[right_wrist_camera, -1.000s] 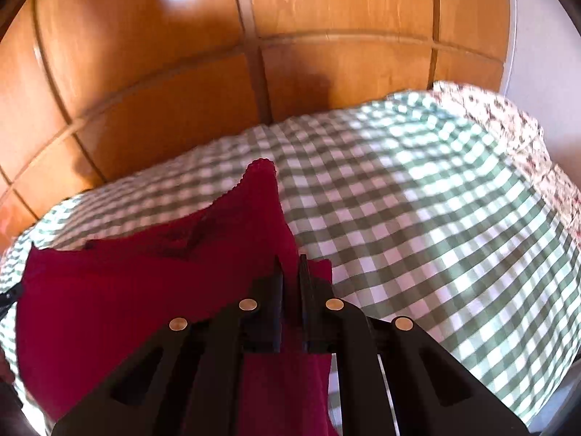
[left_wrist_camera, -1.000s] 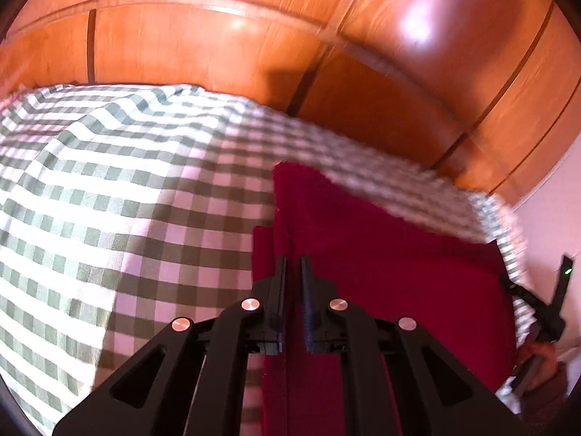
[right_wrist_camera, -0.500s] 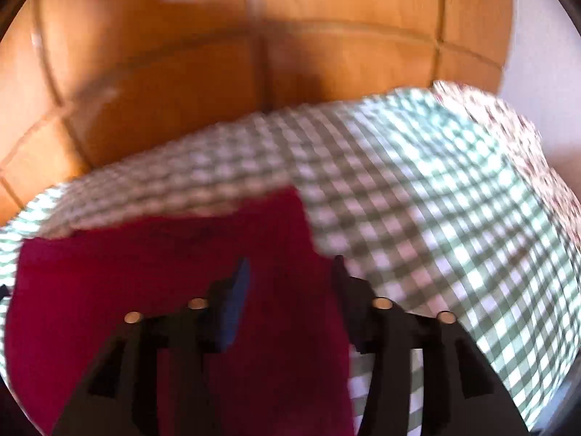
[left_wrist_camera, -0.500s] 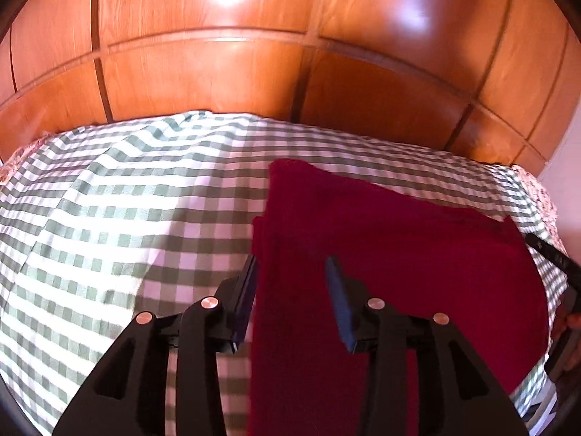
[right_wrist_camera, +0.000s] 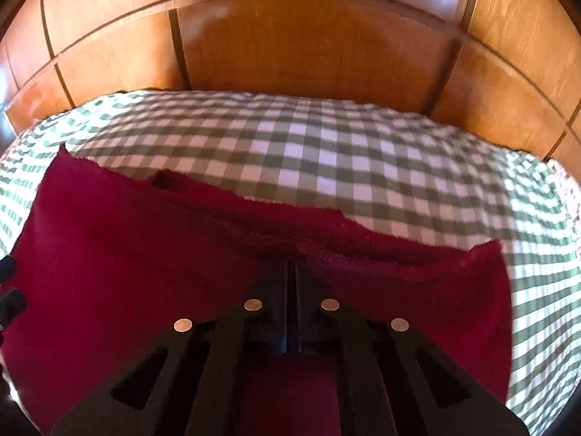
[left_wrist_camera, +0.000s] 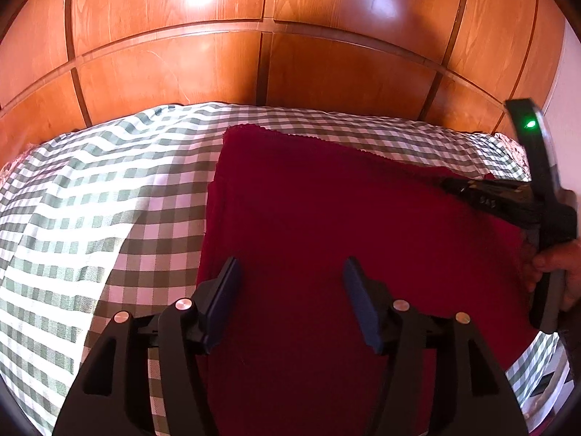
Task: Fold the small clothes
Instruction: 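Release the sweater and smooth the folded bundle with both grippers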
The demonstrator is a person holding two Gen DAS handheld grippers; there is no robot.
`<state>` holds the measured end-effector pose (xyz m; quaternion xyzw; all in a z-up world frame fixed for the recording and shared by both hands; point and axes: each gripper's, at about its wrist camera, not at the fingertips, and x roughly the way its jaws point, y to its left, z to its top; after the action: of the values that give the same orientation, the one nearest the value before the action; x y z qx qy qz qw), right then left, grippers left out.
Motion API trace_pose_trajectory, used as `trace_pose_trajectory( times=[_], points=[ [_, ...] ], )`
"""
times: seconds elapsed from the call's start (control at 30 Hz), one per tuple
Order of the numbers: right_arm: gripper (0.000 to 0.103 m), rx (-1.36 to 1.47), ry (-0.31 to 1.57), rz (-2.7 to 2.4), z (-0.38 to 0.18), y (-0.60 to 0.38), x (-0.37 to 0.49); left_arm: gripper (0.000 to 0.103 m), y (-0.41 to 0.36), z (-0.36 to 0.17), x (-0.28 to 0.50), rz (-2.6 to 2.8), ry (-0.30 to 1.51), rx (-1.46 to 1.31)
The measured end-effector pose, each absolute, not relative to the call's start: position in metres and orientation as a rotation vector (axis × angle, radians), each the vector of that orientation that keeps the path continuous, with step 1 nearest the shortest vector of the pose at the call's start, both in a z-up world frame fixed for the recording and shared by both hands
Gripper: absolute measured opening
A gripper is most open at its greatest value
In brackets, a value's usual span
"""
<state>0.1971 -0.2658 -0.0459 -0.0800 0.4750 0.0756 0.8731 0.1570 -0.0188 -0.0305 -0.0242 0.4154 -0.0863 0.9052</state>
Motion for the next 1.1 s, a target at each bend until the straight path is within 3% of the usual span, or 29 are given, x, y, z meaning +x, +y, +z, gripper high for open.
trace_pose_trajectory(
  times=[0.2, 0.43, 0.67, 0.73, 0.8, 0.83, 1.1],
  points=[
    [0.002, -0.130, 0.910, 0.124, -0.021, -0.274, 0.202, 0.061, -0.023, -0.035, 0.156, -0.170, 0.858, -0.030],
    [0.000, -0.150, 0.990, 0.054, -0.066, -0.270, 0.220, 0.063, -0.025, -0.045, 0.161, -0.167, 0.878, -0.027],
    [0.001, -0.116, 0.982, 0.070, -0.059, -0.274, 0.215, 0.064, -0.024, -0.041, 0.156, -0.150, 0.878, -0.035],
    [0.017, -0.048, 0.986, 0.091, -0.052, -0.282, 0.211, 0.064, -0.023, -0.039, 0.152, -0.144, 0.875, -0.034],
    [0.076, 0.032, 0.963, 0.106, -0.042, -0.291, 0.202, 0.065, -0.022, -0.036, 0.148, -0.142, 0.870, -0.034],
    [0.079, 0.042, 0.928, 0.092, -0.035, -0.294, 0.194, 0.065, -0.021, -0.035, 0.146, -0.140, 0.867, -0.035],
    [0.079, 0.098, 0.935, 0.033, -0.027, -0.326, 0.160, 0.068, -0.020, -0.029, 0.126, -0.133, 0.855, -0.033]
  ],
)
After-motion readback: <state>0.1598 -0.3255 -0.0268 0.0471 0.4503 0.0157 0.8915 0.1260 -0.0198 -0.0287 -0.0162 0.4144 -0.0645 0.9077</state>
